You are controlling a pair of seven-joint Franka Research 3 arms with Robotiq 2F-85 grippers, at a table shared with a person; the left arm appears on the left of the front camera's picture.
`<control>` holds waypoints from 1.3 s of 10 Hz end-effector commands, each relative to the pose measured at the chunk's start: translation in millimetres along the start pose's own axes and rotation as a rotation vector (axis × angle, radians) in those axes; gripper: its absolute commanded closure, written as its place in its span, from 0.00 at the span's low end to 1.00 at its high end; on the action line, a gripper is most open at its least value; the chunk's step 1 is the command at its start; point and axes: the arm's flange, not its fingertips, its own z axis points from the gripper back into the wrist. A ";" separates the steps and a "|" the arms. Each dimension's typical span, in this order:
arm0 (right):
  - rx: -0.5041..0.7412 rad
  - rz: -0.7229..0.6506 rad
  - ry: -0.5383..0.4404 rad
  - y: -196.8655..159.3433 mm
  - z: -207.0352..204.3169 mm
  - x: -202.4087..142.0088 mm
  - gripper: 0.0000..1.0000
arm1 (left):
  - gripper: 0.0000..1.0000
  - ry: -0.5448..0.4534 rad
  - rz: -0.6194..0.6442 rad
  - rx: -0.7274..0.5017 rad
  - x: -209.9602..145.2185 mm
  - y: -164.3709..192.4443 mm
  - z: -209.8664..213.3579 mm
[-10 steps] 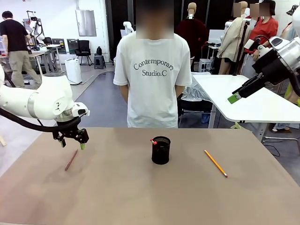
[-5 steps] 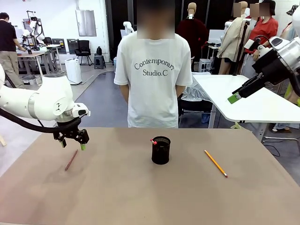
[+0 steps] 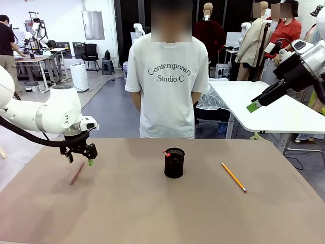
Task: Place the pens into the pen holder.
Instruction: Pick up a writing instrument from the table and place it into the Pen holder.
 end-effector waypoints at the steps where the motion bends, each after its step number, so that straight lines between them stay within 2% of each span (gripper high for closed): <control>1: 0.007 0.003 -0.011 0.0 0.4 1.0 0.00 | 0.00 -0.004 0.012 0.004 7.2 8.1 -1.8; 7: 0.007 0.003 -0.011 0.0 0.4 1.0 0.00 | 0.00 0.046 0.052 -0.025 9.5 20.2 -20.9; 8: 0.007 0.003 -0.011 0.0 0.4 1.0 0.00 | 0.05 0.049 0.059 -0.018 10.0 19.1 -22.6; 13: 0.007 0.003 -0.011 0.0 0.4 1.0 0.00 | 1.00 0.063 0.069 -0.015 10.1 17.3 -23.0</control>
